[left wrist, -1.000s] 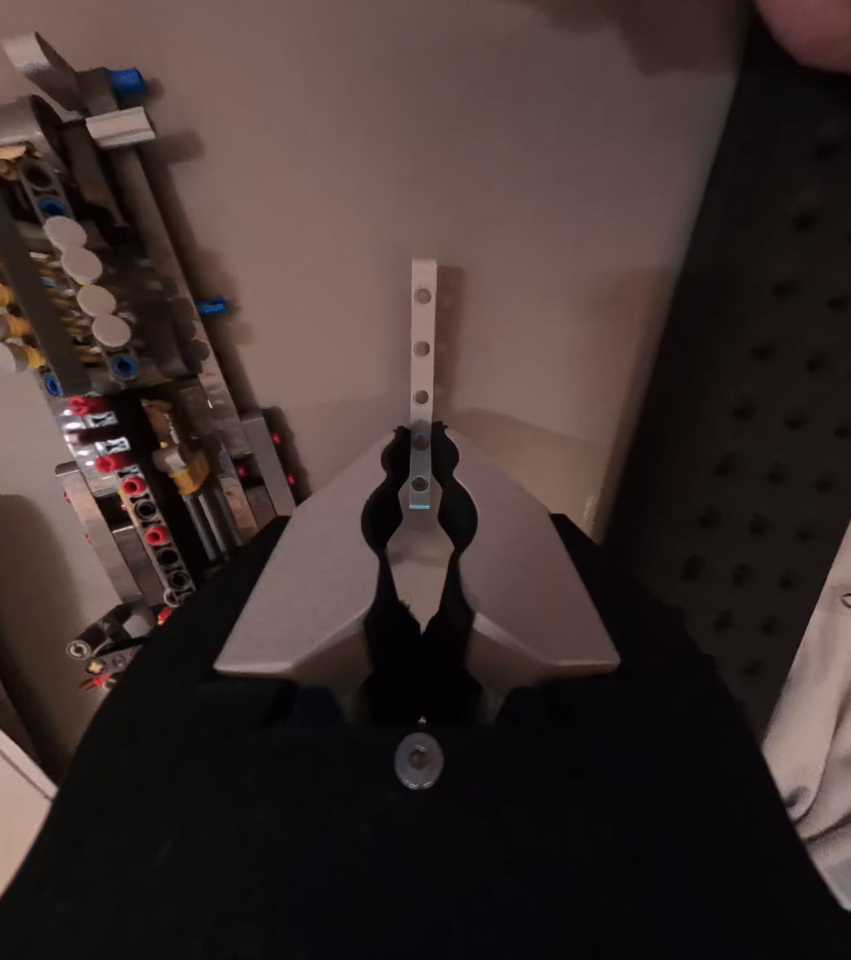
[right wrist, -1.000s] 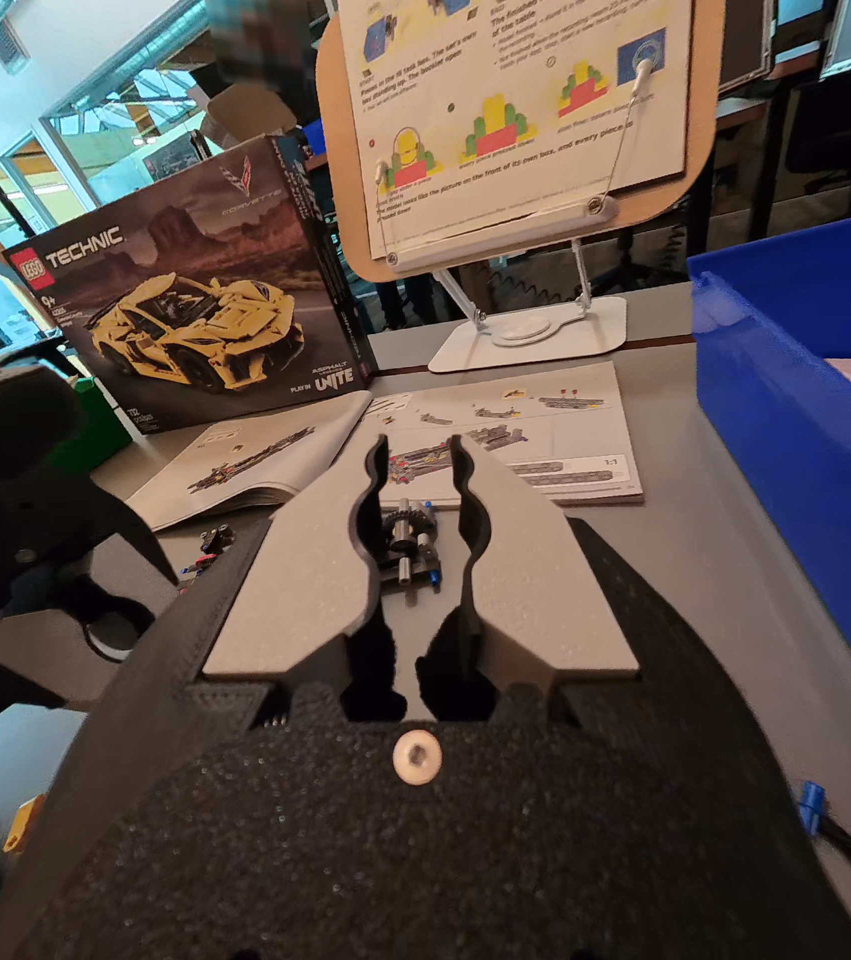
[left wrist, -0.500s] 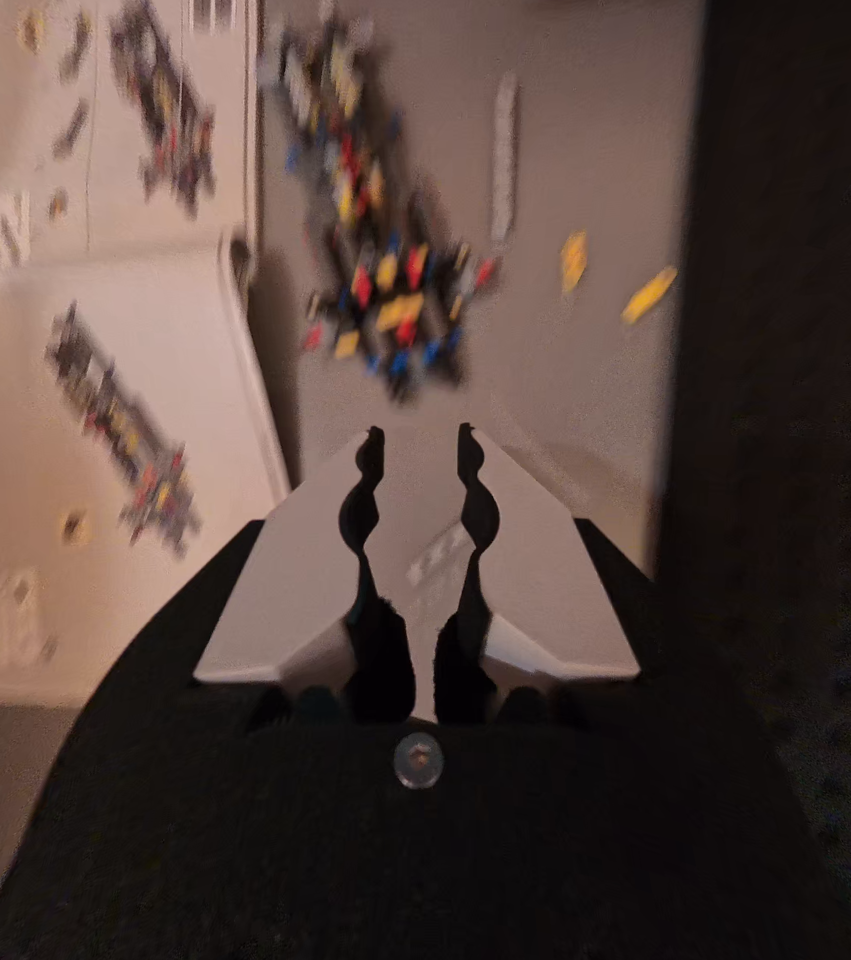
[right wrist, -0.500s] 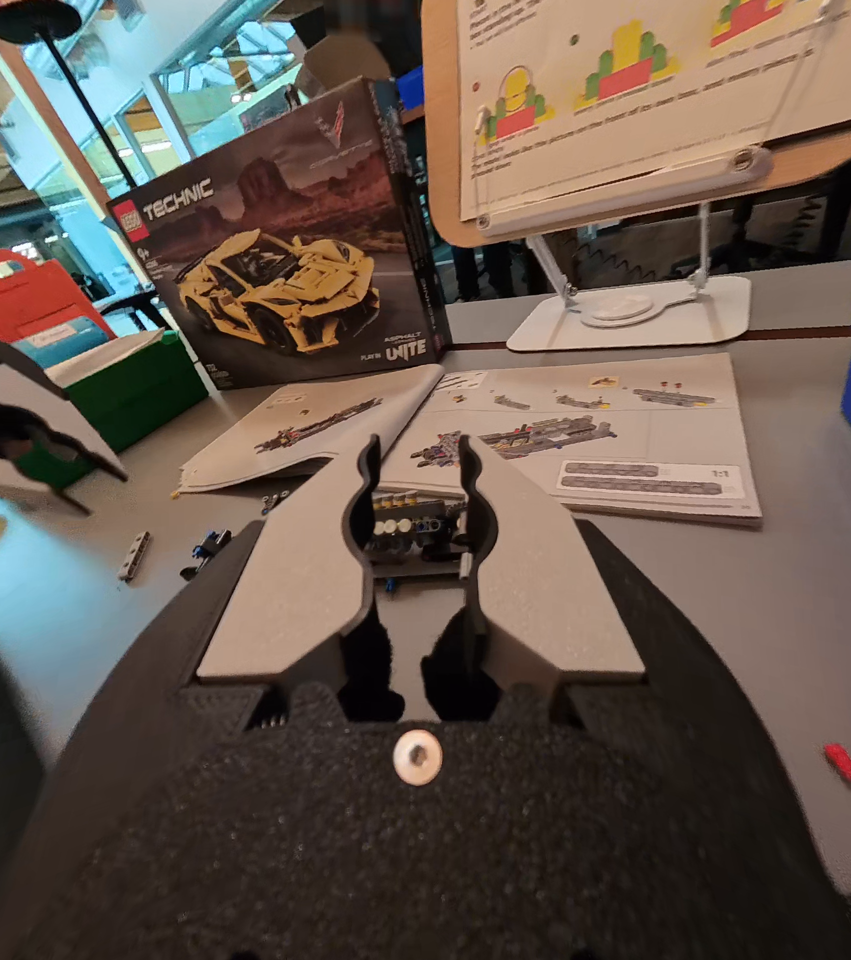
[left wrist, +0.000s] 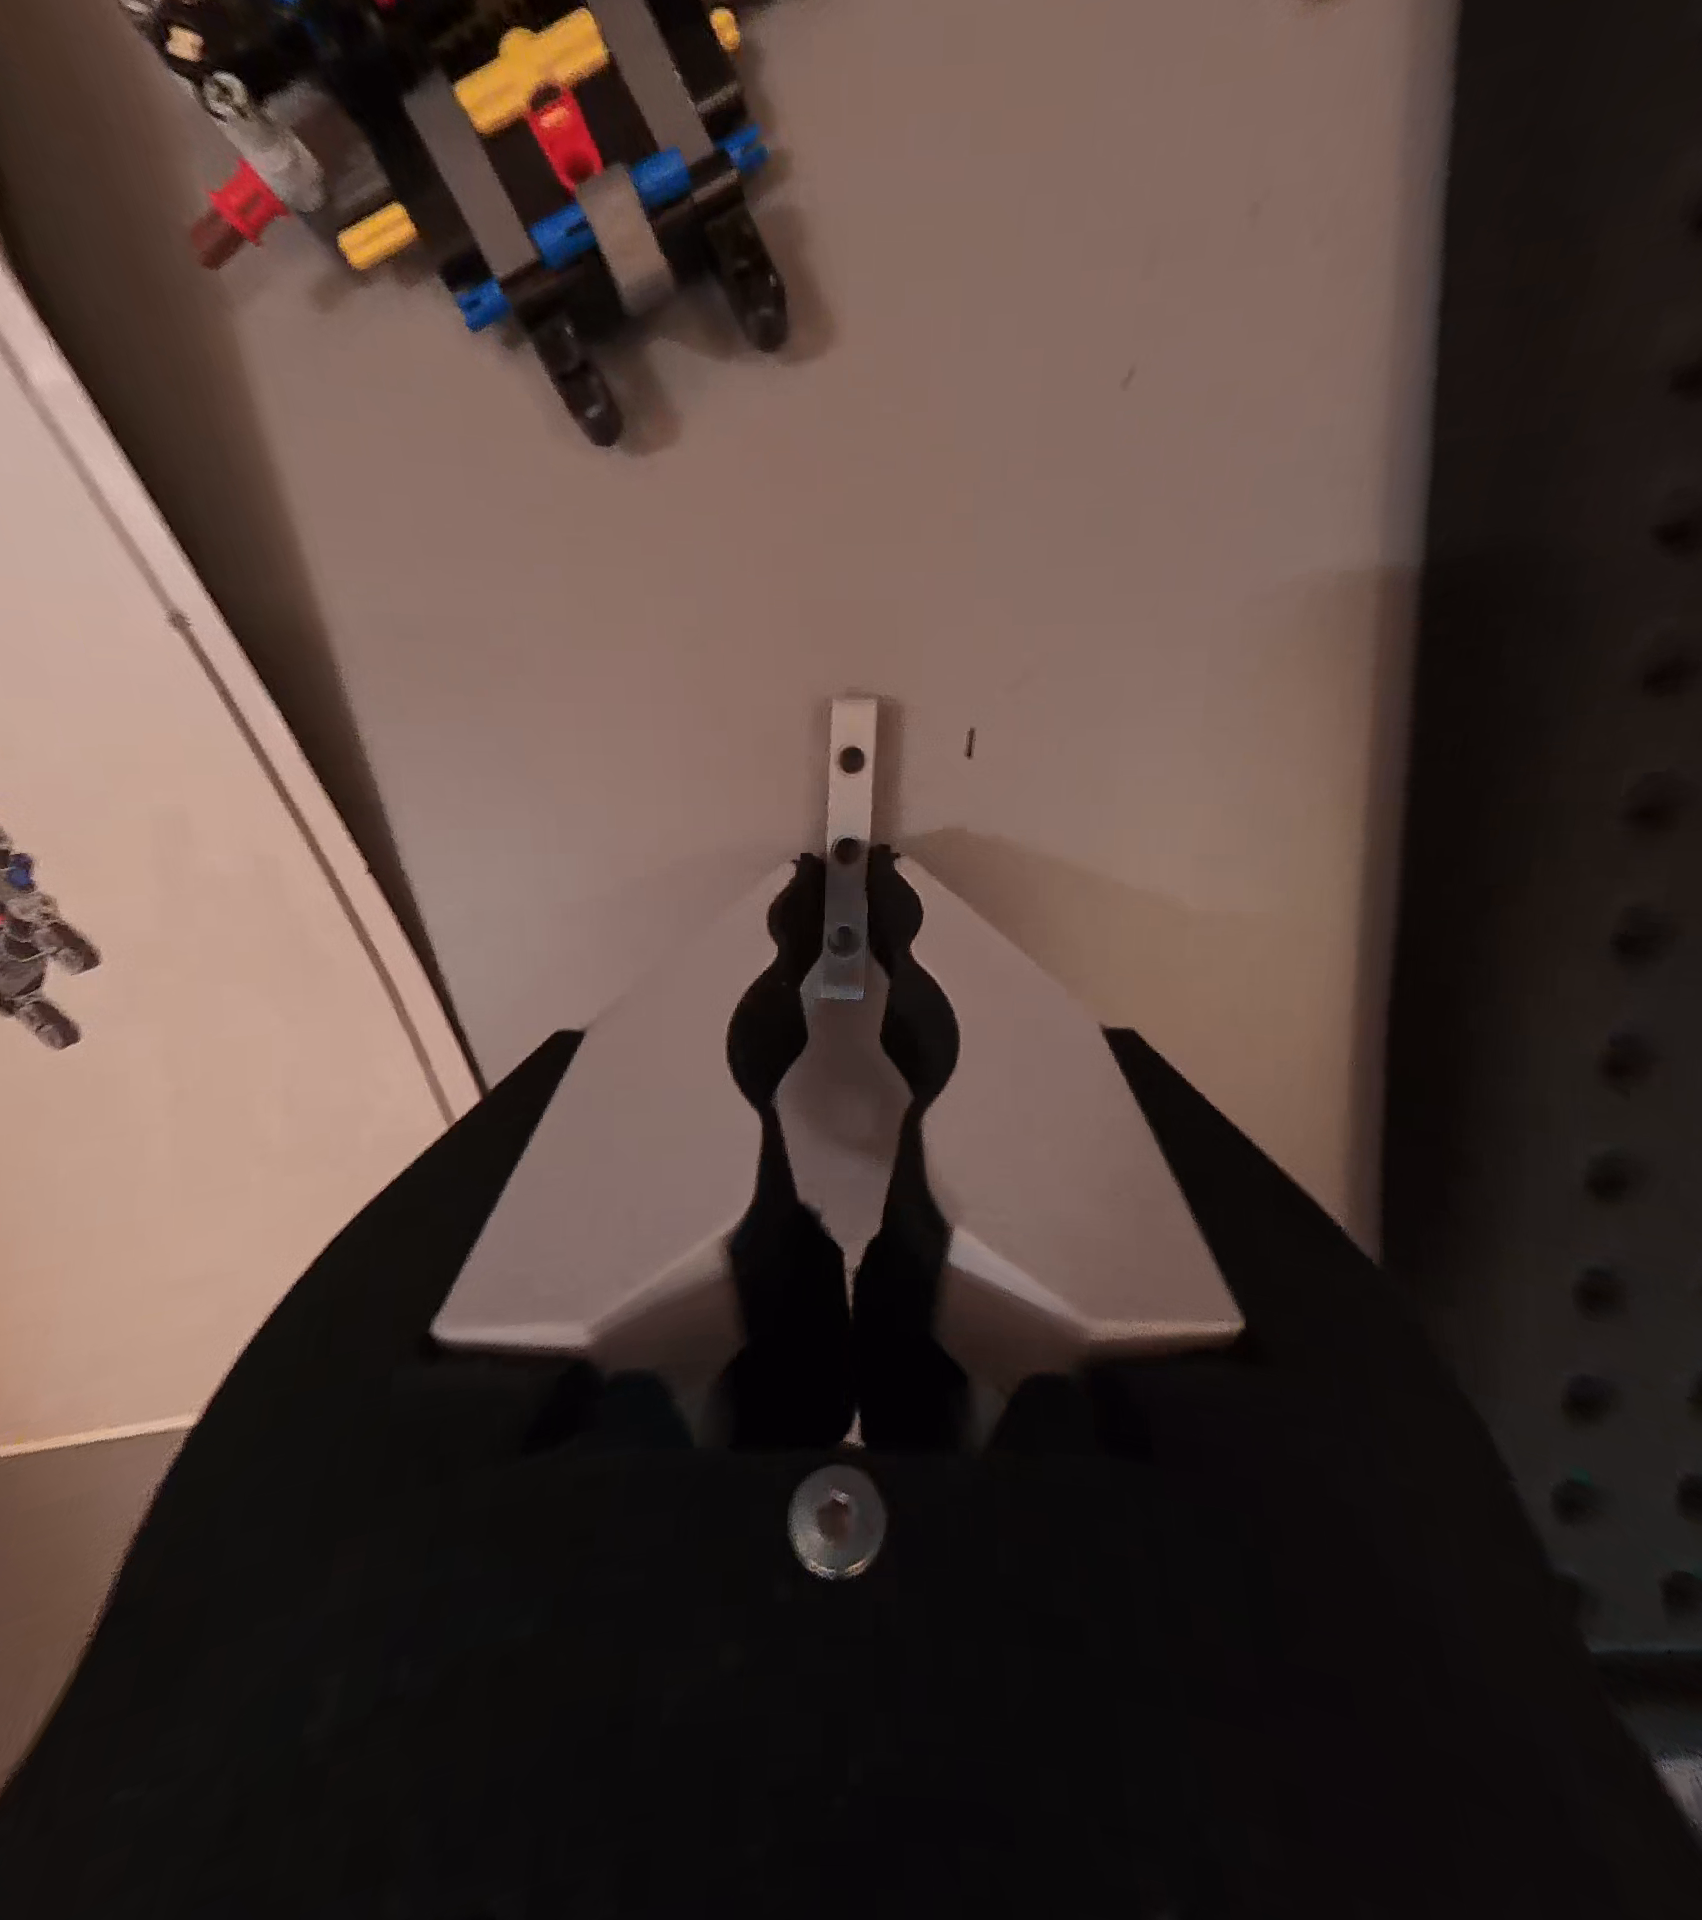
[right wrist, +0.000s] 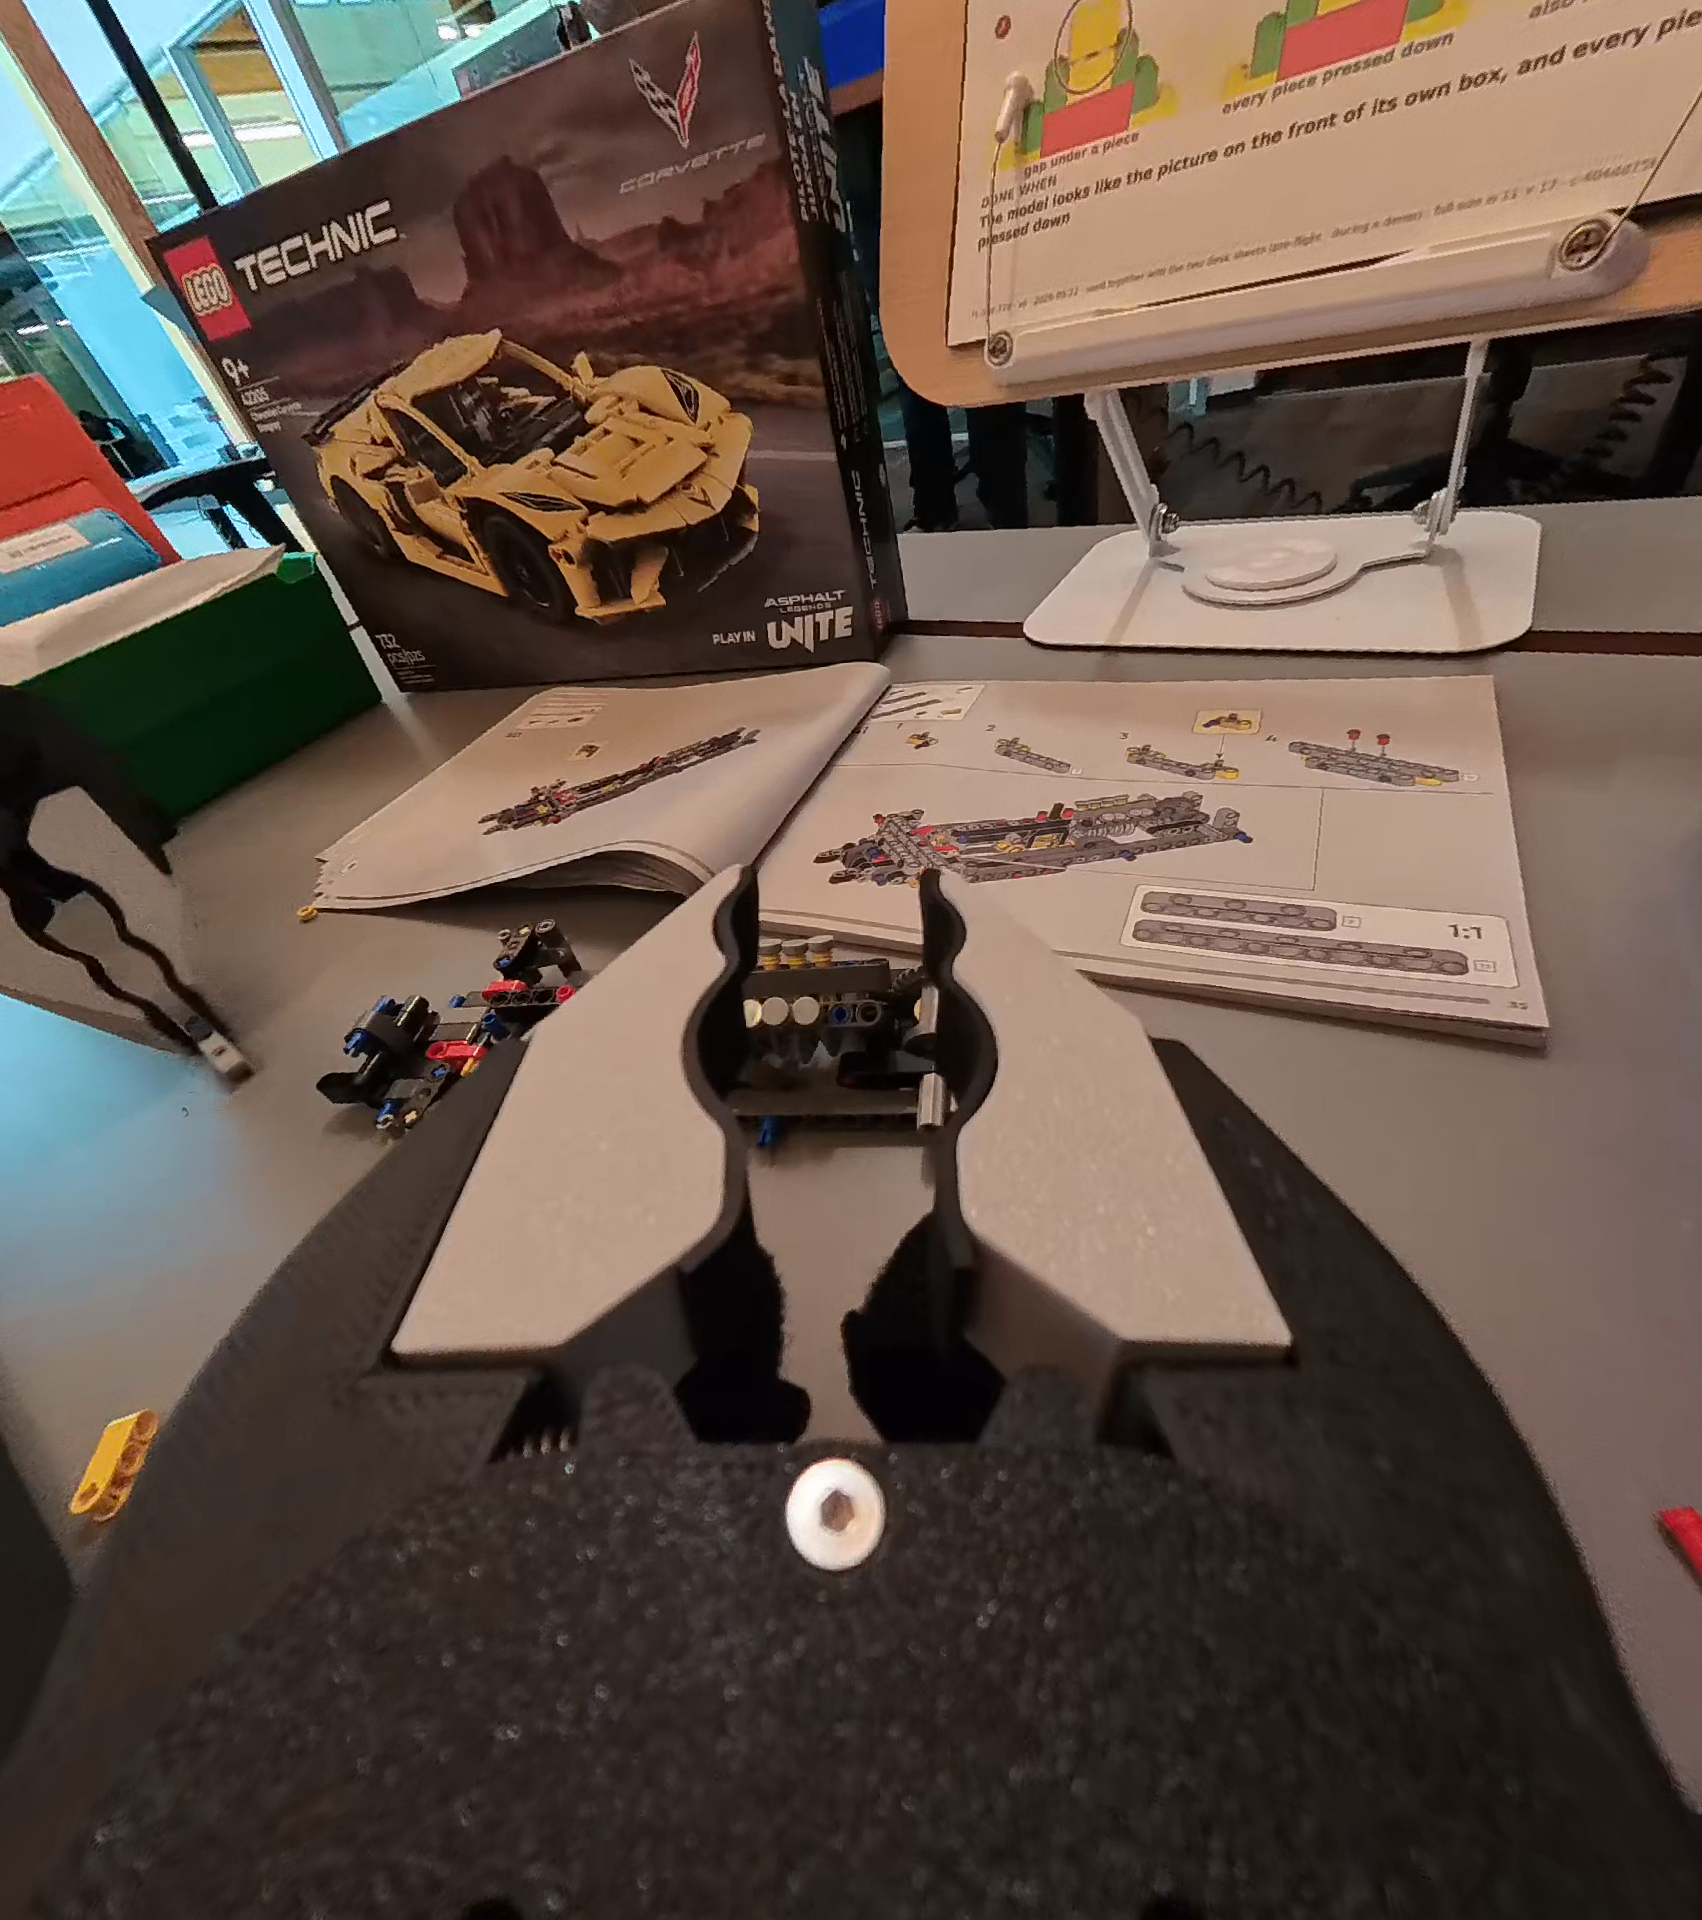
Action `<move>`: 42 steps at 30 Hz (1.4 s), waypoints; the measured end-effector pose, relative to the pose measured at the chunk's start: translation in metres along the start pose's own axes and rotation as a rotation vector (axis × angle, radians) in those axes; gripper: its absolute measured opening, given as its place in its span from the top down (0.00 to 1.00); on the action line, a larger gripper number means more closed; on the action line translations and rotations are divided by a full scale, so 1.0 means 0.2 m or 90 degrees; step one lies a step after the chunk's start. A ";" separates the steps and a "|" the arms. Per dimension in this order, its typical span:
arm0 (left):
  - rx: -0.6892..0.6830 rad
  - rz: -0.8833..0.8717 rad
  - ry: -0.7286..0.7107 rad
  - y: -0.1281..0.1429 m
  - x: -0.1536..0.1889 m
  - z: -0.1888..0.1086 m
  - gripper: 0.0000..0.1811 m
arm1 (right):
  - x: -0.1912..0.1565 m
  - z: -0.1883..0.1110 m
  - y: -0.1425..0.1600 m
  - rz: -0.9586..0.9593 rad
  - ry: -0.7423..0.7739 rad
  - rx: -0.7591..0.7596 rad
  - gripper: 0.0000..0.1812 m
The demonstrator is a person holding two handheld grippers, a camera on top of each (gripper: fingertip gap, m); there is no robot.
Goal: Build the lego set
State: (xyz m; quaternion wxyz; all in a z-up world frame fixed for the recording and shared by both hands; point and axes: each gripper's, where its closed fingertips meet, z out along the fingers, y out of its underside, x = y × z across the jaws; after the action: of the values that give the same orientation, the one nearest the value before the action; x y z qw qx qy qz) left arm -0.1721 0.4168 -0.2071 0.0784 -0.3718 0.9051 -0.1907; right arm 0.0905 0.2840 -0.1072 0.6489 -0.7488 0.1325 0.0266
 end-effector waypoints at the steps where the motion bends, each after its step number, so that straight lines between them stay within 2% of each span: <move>1: 0.005 -0.011 -0.020 -0.01 -0.02 -0.01 0.97 | 0.00 0.00 0.00 -0.002 0.000 -0.001 0.84; 3: 0.040 -0.054 -0.052 -0.06 -0.05 -0.03 0.97 | -0.01 0.01 0.01 -0.004 -0.004 -0.005 0.84; 6: 0.177 -0.141 -0.053 -0.33 -0.03 -0.07 0.97 | -0.02 0.02 0.01 -0.008 -0.008 -0.011 0.84; 8: 0.212 -0.160 -0.076 -0.52 -0.01 -0.04 0.96 | -0.02 0.01 0.01 -0.009 -0.008 -0.009 0.84; 10: 0.209 -0.165 -0.130 -0.68 -0.05 0.03 0.97 | -0.02 0.01 0.00 -0.004 -0.006 -0.002 0.84; 13: 0.174 -0.156 -0.136 -0.89 -0.08 0.17 0.96 | 0.00 0.00 -0.01 0.008 -0.002 0.009 0.84; 15: 0.116 -0.134 -0.159 -0.94 -0.14 0.26 0.96 | 0.01 -0.02 -0.02 0.015 0.001 0.019 0.84; 18: 0.065 -0.154 -0.089 -0.99 -0.14 0.38 0.97 | 0.02 -0.03 -0.04 0.028 0.002 0.030 0.85; 20: 0.046 -0.166 -0.050 -1.00 -0.13 0.43 0.96 | 0.02 -0.04 -0.04 0.037 -0.002 0.033 0.85; 26: 0.048 -0.178 -0.057 -1.03 -0.15 0.46 0.96 | 0.01 -0.02 -0.01 0.061 -0.020 0.014 0.84; 27: 0.050 -0.179 -0.067 -1.03 -0.15 0.46 0.96 | 0.00 -0.01 0.00 0.064 -0.023 0.007 0.84; 28: 0.055 -0.180 -0.075 -1.03 -0.15 0.45 0.90 | 0.00 -0.01 0.01 0.064 -0.024 0.006 0.84; 30: 0.093 -0.182 -0.093 -1.06 -0.17 0.39 0.83 | 0.01 -0.01 0.01 0.061 -0.020 0.007 0.84; 33: 0.194 -0.197 -0.154 -1.07 -0.33 0.16 0.85 | 0.01 -0.01 0.01 0.070 -0.023 0.001 0.84; 35: 0.229 -0.245 -0.237 -1.00 -0.57 0.01 0.90 | 0.01 0.01 0.04 0.072 -0.024 -0.018 0.84; 36: 0.211 -0.267 -0.281 -0.92 -0.70 -0.02 0.99 | 0.01 0.02 0.07 0.071 -0.022 -0.038 0.83; 39: 0.075 -0.314 -0.399 -0.61 -1.02 0.03 1.00 | 0.01 0.06 0.17 0.050 -0.009 -0.109 0.83; 42: 0.066 -0.332 -0.372 -0.52 -1.05 0.14 1.00 | 0.08 0.05 0.22 0.007 0.042 -0.148 0.88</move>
State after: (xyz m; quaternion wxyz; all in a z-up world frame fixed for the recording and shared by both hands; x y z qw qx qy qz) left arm 0.0524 0.4897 -0.1905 0.3005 -0.6233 0.7092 -0.1354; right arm 0.0962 0.2862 -0.1544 0.5528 -0.8188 0.1537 0.0210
